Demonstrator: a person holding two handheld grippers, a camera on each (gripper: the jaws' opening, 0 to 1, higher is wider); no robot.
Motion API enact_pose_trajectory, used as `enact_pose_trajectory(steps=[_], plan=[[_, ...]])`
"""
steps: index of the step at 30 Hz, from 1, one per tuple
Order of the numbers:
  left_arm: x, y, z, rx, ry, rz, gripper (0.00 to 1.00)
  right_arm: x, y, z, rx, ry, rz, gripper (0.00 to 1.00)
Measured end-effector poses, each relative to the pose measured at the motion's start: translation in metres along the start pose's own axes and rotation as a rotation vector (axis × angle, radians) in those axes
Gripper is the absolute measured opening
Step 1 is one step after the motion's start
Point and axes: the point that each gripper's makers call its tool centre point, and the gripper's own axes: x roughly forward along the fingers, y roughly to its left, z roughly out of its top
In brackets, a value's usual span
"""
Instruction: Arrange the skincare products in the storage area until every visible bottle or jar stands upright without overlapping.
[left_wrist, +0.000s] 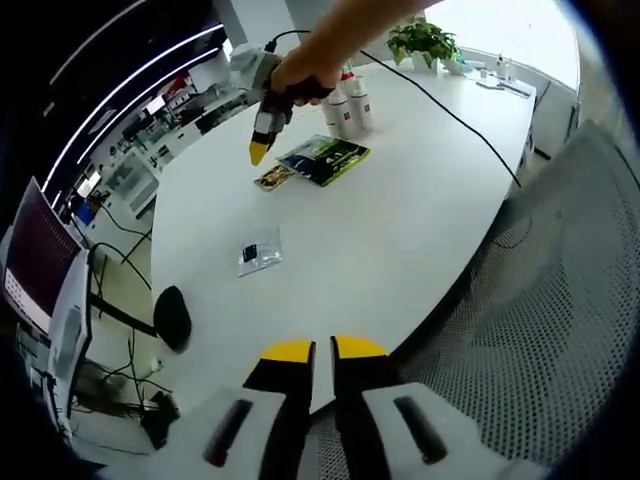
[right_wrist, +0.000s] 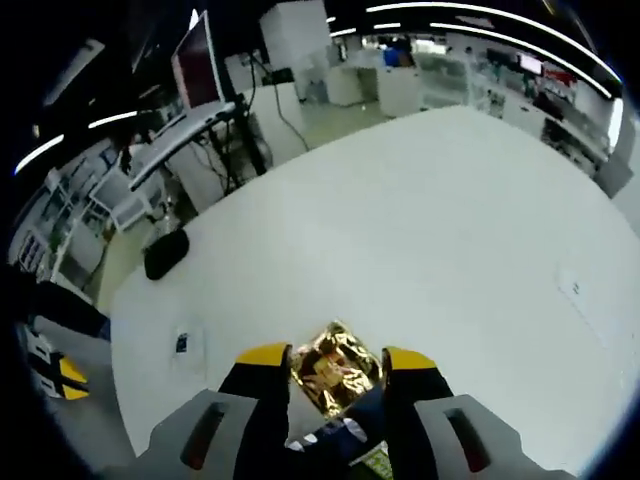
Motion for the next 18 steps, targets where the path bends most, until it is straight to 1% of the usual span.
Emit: enact_pose_trajectory(steps=[1,3,6,10,12,15,18], plan=[[0.000,0.000,-0.001,0.000,0.003,0.000,0.02,0.000,-0.001,-0.002,-0.027,0.016,-0.001,0.34],[0.000,-0.001,-0.001,0.002,0.004,-0.003,0.02,0.005,-0.010,-0.008,-0.094,0.053,-0.012,0.34],[0.000,-0.002,-0.002,0.004,0.009,-0.007,0.02,0.005,-0.015,-0.006,-0.098,0.056,-0.006,0.30],[0.000,-0.003,-0.002,0.004,0.013,-0.009,0.02,0.005,-0.016,-0.011,-0.164,0.094,-0.006,0.30],[0.000,-0.003,-0.003,0.003,0.015,-0.010,0.02,0.009,-0.008,-0.012,-0.282,0.132,0.011,0.31],[0.000,-0.004,-0.004,0.006,0.022,-0.016,0.02,0.022,-0.009,-0.011,-0.395,0.165,0.016,0.31],[0.000,-0.004,-0.005,0.003,0.028,-0.017,0.01,0.029,0.005,-0.012,-0.388,0.169,0.055,0.24]])
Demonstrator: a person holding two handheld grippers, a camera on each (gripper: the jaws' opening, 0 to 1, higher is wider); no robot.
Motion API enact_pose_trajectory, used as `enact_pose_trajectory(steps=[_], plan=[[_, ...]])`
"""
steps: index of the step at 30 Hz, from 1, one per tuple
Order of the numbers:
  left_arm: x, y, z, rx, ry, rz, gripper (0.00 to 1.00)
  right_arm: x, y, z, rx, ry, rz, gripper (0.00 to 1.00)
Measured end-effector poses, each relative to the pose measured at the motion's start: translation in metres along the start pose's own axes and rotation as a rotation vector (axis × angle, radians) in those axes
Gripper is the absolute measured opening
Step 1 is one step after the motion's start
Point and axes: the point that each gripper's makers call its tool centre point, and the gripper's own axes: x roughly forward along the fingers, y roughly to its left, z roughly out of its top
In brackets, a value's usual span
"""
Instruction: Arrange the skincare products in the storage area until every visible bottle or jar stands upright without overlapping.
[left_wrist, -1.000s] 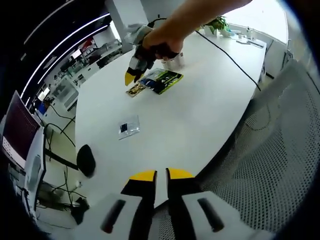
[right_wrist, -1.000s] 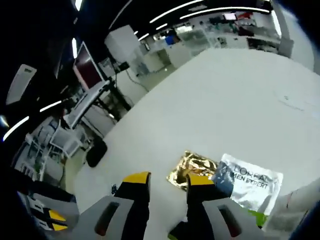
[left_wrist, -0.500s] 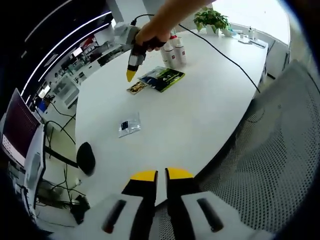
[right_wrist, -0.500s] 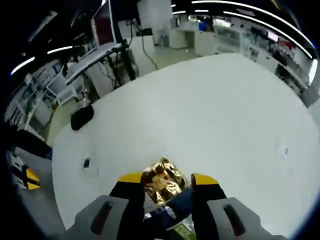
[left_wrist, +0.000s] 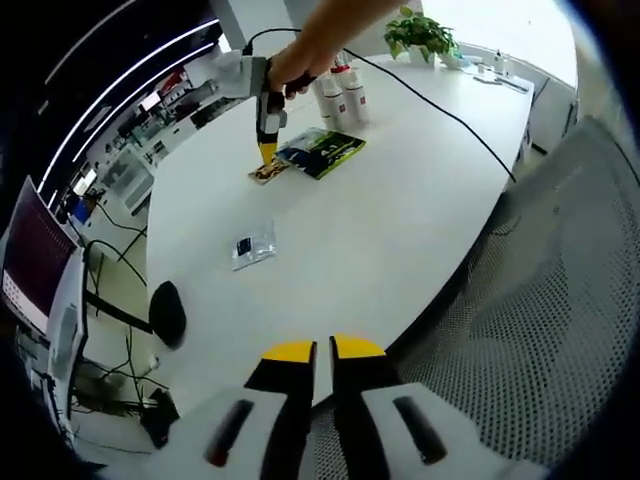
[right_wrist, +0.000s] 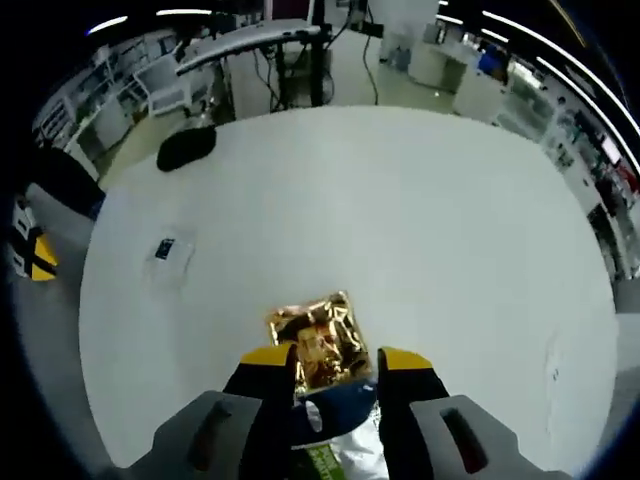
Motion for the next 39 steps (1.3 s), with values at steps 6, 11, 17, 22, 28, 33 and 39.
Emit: enact_pose_trajectory(steps=[6,11,17,22,28,33,39], plan=[[0.001,0.001,-0.002,-0.003,0.008,0.001,0.01,0.002,0.014,0.018,0.013,-0.045,0.030,0.30],[0.001,0.001,-0.002,-0.004,0.007,0.003,0.01,-0.005,0.072,0.053,0.146,-0.118,0.222,0.35],[0.001,0.001,-0.002,-0.002,0.010,0.002,0.01,0.008,0.128,0.065,0.119,-0.112,0.238,0.35],[0.001,0.001,-0.002,-0.002,0.006,0.005,0.01,0.019,0.159,0.057,0.115,-0.090,0.134,0.47],[0.001,0.002,-0.001,-0.001,-0.001,0.011,0.01,0.035,0.161,0.049,0.040,-0.047,0.043,0.49],[0.000,0.005,0.001,-0.003,-0.008,0.021,0.01,0.036,0.162,0.051,0.003,-0.061,0.034,0.41],[-0.002,0.005,0.003,0.000,-0.020,0.025,0.01,0.034,0.166,0.048,-0.039,-0.059,0.050,0.39]])
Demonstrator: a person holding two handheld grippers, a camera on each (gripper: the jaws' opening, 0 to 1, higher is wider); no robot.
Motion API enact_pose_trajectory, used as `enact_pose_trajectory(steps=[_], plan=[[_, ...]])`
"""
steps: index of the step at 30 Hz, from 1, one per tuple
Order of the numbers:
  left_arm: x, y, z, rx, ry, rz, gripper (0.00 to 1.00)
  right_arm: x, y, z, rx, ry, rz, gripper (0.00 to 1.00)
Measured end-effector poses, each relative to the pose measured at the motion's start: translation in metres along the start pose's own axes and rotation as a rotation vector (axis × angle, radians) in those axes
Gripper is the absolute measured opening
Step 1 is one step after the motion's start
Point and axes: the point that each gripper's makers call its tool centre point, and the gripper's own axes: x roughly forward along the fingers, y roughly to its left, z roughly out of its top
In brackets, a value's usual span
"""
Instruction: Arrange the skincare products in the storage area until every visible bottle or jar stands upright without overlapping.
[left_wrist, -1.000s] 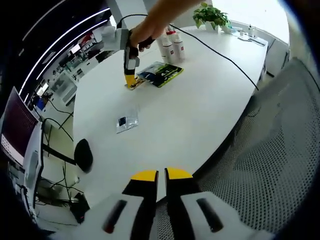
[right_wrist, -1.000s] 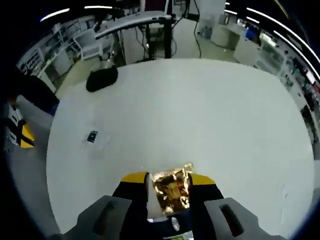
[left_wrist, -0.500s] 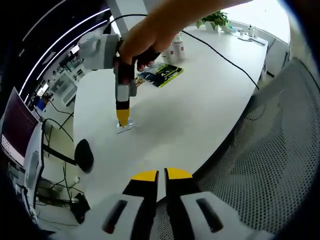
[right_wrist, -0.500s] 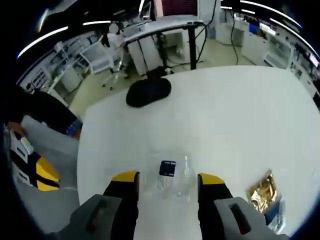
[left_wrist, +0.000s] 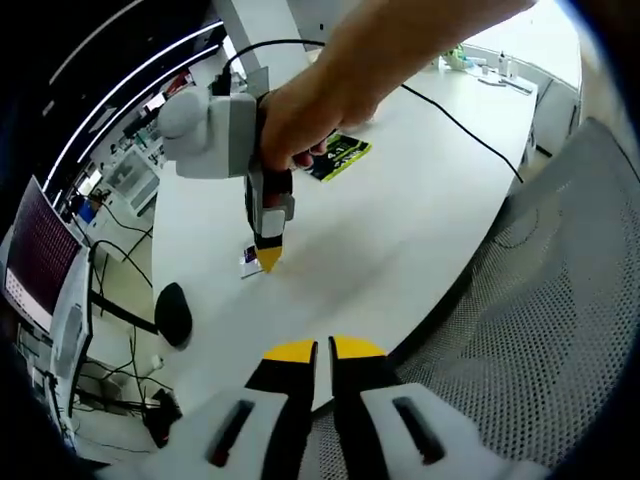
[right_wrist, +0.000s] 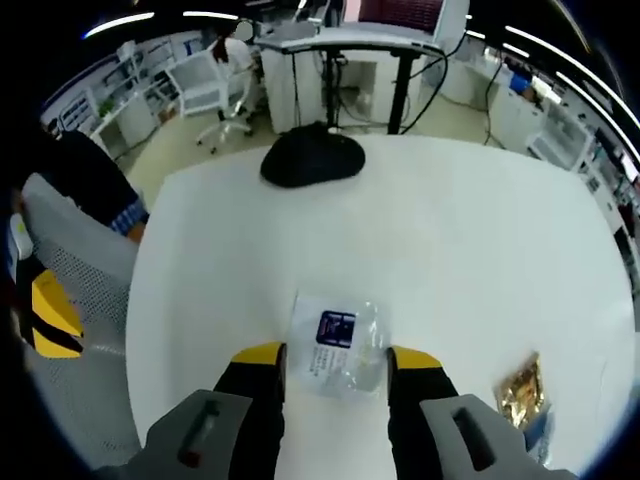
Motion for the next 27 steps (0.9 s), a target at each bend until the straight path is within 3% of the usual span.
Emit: enact_pose_trajectory(steps=[5,11,19,27], plan=[[-0.001,0.000,0.002,0.006,-0.011,0.003,0.01,-0.005,0.008,-0.002,-0.072,0.019,0.001,0.39],[-0.002,0.002,0.005,0.005,-0.028,0.009,0.01,-0.018,0.011,0.001,-0.077,0.002,0.003,0.39],[-0.004,0.005,0.010,0.018,-0.054,0.022,0.01,-0.053,0.019,-0.014,-0.070,-0.053,-0.029,0.39],[-0.010,0.005,0.020,-0.009,-0.118,0.018,0.03,-0.090,0.049,-0.027,-0.103,-0.125,-0.078,0.39]])
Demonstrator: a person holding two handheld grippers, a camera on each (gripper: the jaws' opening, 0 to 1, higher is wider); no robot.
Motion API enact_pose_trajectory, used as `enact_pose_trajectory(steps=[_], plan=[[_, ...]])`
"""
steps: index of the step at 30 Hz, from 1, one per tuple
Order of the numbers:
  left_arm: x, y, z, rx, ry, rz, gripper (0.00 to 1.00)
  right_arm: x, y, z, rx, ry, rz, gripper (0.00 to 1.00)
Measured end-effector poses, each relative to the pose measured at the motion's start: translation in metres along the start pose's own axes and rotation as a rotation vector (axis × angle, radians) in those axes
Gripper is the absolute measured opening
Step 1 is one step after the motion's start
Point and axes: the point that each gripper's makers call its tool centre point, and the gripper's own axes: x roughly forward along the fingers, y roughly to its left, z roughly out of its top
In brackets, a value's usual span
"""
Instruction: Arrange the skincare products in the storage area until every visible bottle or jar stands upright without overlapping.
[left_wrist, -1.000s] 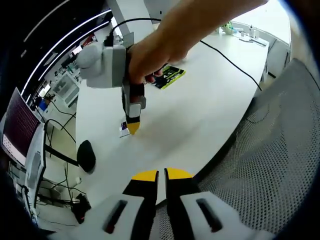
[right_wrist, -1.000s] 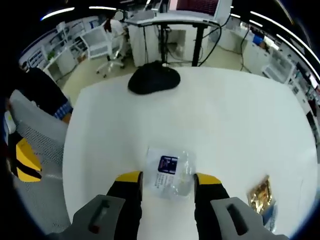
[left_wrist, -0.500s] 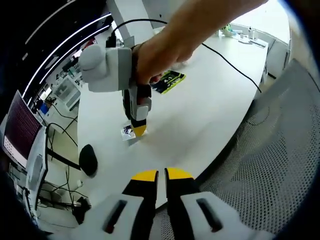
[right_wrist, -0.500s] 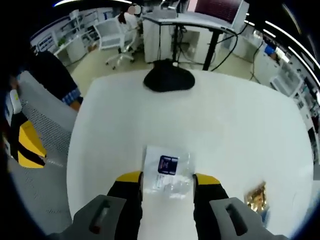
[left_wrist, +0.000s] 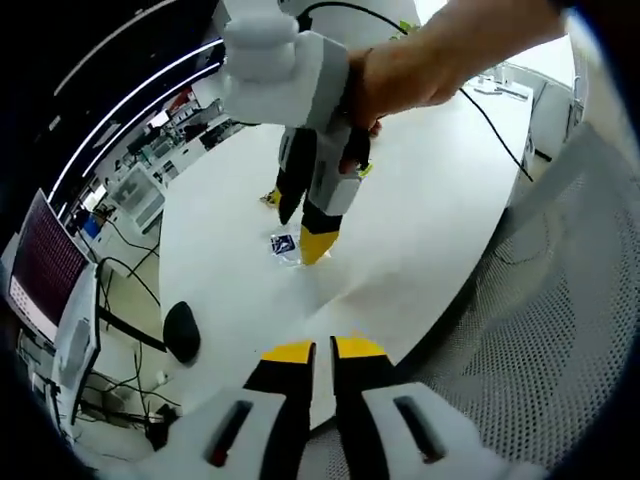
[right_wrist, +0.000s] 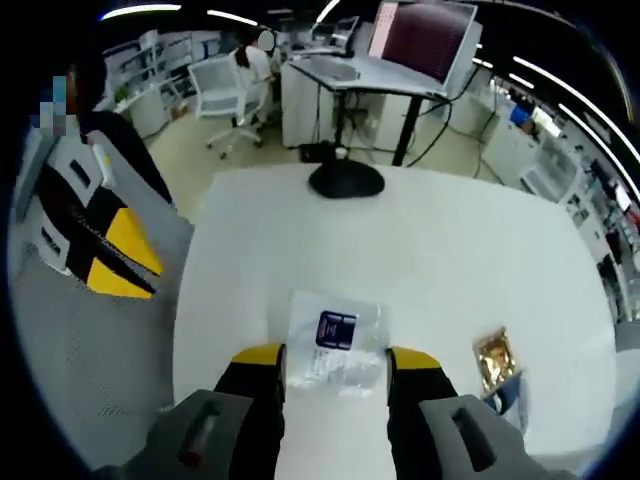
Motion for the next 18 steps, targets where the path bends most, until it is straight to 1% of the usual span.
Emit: enact_pose_trajectory(steps=[4,7,10,13,16,18], plan=[[-0.004,0.000,0.008,-0.029,-0.047,-0.005,0.05,-0.013,0.014,-0.007,-0.030,-0.013,-0.020,0.39],[-0.003,-0.002,0.009,-0.038,-0.057,-0.012,0.07,-0.021,0.025,-0.012,-0.028,-0.019,-0.028,0.40],[-0.001,-0.009,0.008,-0.033,-0.054,-0.044,0.11,-0.029,0.038,-0.014,-0.011,-0.033,-0.031,0.40],[-0.006,-0.016,0.019,-0.051,-0.096,-0.075,0.13,-0.043,0.049,-0.006,-0.021,-0.068,-0.052,0.40],[-0.012,-0.021,0.034,-0.068,-0.170,-0.099,0.15,-0.055,0.052,-0.002,-0.074,-0.094,-0.102,0.40],[-0.012,-0.022,0.035,-0.094,-0.177,-0.116,0.17,-0.061,0.056,-0.004,-0.072,-0.105,-0.113,0.40]])
